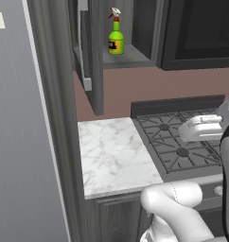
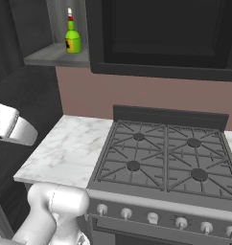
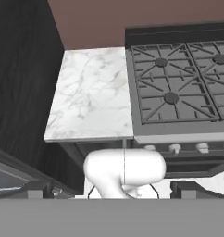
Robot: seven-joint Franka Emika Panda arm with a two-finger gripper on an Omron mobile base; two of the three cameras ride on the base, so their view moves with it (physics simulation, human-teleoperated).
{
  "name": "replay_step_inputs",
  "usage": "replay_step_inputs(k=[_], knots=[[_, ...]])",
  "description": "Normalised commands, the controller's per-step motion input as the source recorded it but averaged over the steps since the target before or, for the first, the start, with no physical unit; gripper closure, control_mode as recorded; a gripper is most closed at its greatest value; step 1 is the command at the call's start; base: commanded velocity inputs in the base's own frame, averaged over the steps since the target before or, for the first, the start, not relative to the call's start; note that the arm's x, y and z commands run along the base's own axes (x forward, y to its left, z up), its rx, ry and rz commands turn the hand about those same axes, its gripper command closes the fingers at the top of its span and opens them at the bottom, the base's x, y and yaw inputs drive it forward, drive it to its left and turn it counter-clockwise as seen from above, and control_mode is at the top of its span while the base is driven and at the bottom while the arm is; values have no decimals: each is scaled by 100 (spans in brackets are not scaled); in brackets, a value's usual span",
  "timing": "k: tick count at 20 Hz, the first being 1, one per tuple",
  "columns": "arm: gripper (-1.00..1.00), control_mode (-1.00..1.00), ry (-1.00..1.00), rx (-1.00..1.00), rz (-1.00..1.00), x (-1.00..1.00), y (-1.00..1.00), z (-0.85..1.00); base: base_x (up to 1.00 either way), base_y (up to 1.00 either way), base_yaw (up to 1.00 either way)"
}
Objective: Move the cutting board and knife to the sink. Then move spray from the cabinet to the counter.
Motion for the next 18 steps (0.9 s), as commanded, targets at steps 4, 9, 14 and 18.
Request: replay_step_inputs(k=[4, 9, 14, 18], knots=[[-100, -100, -28, 0, 1, 1, 1, 68, 0, 0, 0], [-100, -100, -26, 2, 7, 12, 6, 71, 0, 0, 0], [-100, -100, -30, 0, 11, 14, 10, 61, 0, 0, 0], [-100, -100, -33, 0, 7, 17, 20, 8, 0, 0, 0]])
